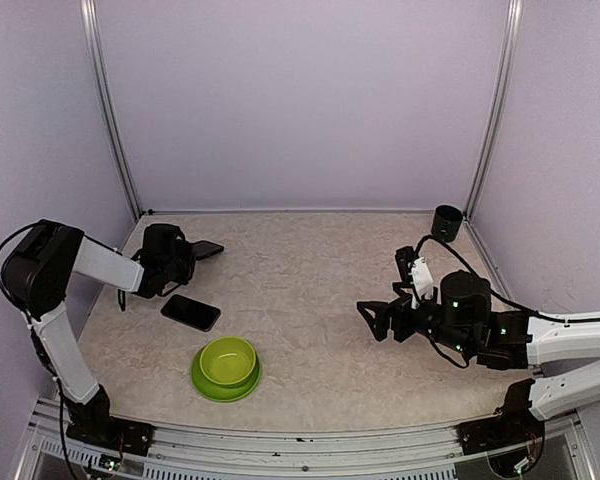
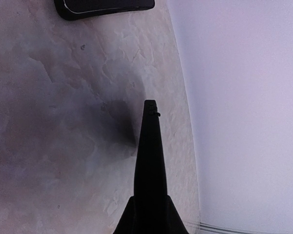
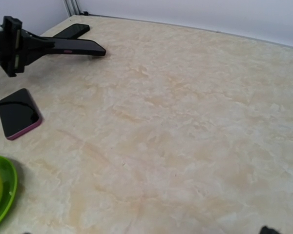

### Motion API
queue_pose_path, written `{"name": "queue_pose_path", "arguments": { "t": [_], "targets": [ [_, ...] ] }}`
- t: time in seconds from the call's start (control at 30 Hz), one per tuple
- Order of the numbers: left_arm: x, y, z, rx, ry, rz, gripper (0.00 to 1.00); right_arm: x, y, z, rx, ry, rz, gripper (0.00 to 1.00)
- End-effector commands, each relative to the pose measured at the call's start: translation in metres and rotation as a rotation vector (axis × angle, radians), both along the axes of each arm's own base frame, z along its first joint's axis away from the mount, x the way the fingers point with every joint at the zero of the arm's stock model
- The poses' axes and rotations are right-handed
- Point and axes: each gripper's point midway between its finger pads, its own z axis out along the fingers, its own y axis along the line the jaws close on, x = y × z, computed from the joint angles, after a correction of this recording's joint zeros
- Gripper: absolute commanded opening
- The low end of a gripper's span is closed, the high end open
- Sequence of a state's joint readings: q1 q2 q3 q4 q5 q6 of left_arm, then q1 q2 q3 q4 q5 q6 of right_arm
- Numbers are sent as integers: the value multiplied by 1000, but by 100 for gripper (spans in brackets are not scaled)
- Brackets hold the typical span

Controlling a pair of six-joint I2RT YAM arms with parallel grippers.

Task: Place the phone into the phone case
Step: Place the phone with the phone case at the corner of the board.

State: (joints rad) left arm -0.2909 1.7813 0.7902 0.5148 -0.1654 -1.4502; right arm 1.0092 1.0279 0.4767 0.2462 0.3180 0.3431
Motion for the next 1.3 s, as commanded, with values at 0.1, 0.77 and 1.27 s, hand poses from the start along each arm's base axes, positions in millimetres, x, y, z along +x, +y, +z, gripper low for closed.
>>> {"name": "queue_pose_path", "arguments": {
  "t": [0.1, 0.77, 1.27],
  "targets": [
    [33, 12, 25, -25, -82, 123, 0, 3, -3, -4, -1, 8, -19, 99],
    [70, 16, -13, 20, 6, 206, 10, 4, -5, 0, -28, -2, -25, 99],
    [69, 0, -35, 4, 42, 111, 38, 8, 3, -1, -49, -1, -9, 99]
  ]
}}
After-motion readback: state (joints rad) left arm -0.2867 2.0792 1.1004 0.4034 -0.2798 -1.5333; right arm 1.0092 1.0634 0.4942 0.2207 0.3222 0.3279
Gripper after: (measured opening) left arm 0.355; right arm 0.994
